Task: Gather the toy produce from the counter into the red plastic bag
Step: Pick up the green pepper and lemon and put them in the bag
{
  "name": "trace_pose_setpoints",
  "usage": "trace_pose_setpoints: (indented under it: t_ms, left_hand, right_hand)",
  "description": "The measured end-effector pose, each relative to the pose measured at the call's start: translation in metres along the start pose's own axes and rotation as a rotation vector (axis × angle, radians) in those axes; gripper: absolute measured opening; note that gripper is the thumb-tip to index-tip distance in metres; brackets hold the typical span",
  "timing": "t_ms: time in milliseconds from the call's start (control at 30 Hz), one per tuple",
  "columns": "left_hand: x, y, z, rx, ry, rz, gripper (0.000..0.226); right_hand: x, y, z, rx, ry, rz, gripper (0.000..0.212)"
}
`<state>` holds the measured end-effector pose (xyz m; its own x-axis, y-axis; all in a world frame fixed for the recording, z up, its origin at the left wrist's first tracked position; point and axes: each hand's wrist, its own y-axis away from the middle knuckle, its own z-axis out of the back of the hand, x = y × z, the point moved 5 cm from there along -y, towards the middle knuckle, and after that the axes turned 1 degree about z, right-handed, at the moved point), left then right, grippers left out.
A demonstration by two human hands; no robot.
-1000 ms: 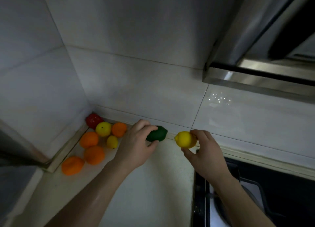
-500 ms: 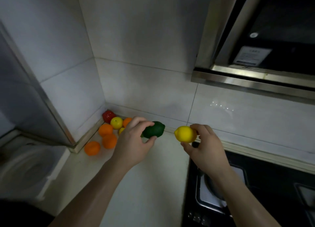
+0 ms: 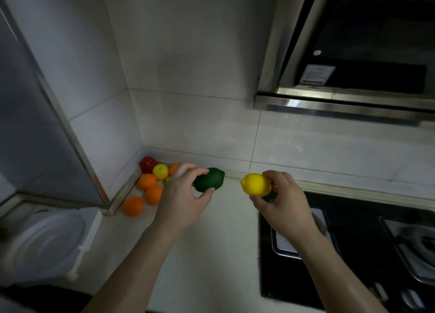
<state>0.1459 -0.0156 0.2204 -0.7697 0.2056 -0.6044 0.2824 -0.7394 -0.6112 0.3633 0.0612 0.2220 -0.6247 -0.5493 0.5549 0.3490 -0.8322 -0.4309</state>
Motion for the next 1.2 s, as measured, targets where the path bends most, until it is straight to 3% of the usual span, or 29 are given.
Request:
trace_pose_setpoints:
  t_ms: [367,833,1200]
  left_hand:
    - [-0.070,0.020,-0.034,0.028,0.050,-0.047,0.040]
    - [-0.225,0.047,-0.163,0.103,0.162,-0.107,0.037]
    - [-0.290,0.024,-0.246,0.240,0.250,-0.200,0.036]
  right_hand:
    - [-0.037,0.042,0.071,-0.078,0.004,-0.049,0.054]
    - [-0.154,0.108,0.230,-0.166,0.088,-0.113,0.050]
    - [-0.220,0.135,0.295,-0.312,0.207,-0.272,0.049]
